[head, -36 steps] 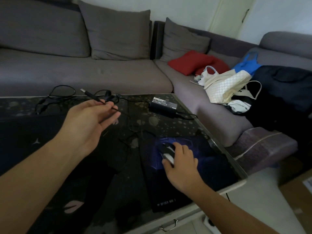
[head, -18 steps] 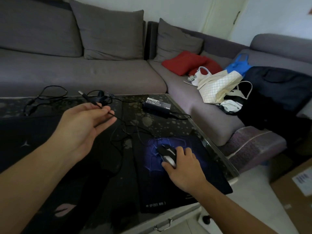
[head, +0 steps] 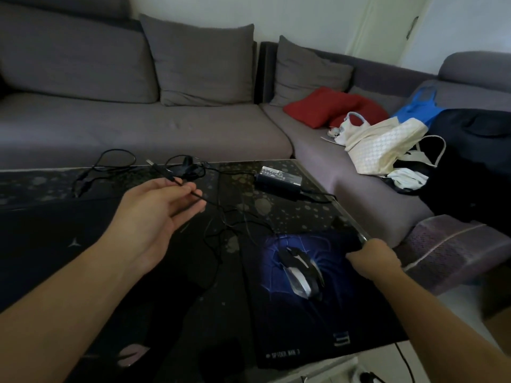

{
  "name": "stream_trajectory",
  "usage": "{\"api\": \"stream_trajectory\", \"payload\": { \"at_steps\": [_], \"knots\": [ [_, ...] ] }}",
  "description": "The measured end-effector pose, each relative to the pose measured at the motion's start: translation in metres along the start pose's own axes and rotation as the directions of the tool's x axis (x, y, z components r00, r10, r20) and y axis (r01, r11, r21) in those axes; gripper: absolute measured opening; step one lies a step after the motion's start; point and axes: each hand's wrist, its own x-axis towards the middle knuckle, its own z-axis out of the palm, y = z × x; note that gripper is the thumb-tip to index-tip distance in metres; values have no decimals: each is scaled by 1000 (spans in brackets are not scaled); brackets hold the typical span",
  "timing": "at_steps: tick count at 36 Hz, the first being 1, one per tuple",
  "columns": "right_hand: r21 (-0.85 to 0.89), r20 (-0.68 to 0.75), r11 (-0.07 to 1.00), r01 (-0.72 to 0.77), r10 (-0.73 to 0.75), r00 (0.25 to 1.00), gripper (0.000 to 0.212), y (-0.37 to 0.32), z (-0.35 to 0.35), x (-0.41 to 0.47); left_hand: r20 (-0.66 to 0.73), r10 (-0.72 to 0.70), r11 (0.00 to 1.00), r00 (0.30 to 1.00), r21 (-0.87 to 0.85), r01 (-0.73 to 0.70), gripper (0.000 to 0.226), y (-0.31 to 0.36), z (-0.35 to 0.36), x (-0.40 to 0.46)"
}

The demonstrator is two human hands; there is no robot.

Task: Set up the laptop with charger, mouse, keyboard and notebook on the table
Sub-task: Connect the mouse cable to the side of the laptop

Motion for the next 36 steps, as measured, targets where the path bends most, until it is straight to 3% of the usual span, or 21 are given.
{"api": "stream_trajectory", "payload": {
  "at_steps": [6, 11, 13, 17, 20, 22, 24, 26, 28, 30, 32, 34, 36],
  "knots": [
    [-7, 10, 996, 85, -85, 996, 16, -4, 1, 24, -10, -18, 1000, 1000, -23, 18, 17, 2, -8, 4],
    [-125, 39, 968, 215, -212, 976, 33, -5, 2, 37, -10, -42, 999, 999, -34, 42, 17, -1, -15, 10],
    [-96, 10, 977, 191, -191, 982, 35, -2, -1, 43, -8, -47, 999, 999, -24, 47, 13, -4, -16, 12],
    [-39, -42, 980, 197, -199, 979, 5, -12, -5, 43, 1, -50, 999, 999, -13, 50, 12, -5, -20, 17],
    [59, -157, 973, 223, -212, 965, 23, -18, -9, 40, 4, -61, 998, 998, -21, 61, 11, -4, -20, 19],
    [-35, -118, 977, 210, -213, 970, 15, -21, -7, 38, 0, -58, 998, 998, -1, 58, 11, -5, -21, 19],
    [-127, -138, 969, 214, -231, 963, 30, -33, -6, 27, -8, -53, 998, 999, 40, 53, 14, -6, -23, 20],
    [-66, -208, 940, 335, -341, 917, 34, -66, -13, -4, 0, -47, 994, 999, 96, 47, 12, -8, -23, 22],
    [101, -222, 839, 534, -504, 835, 22, -111, -21, -41, 16, -40, 989, 999, 146, 37, 2, -13, -23, 24],
    [392, -117, 660, 641, -655, 746, 20, -159, -28, -84, 30, -29, 983, 999, 181, 23, 7, -18, -19, 25],
    [623, 12, 482, 616, -793, 608, 21, -200, -25, -119, 53, -14, 974, 998, 227, 1, 13, -24, -14, 26],
    [641, 44, 387, 662, -880, 473, 19, -229, -9, -137, 117, 23, 950, 993, 307, -58, 17, -25, -12, 26],
    [608, 53, 366, 705, -904, 424, 16, -251, 10, -144, 158, 65, 920, 985, 372, -121, 29, -23, -15, 27]
  ]
}}
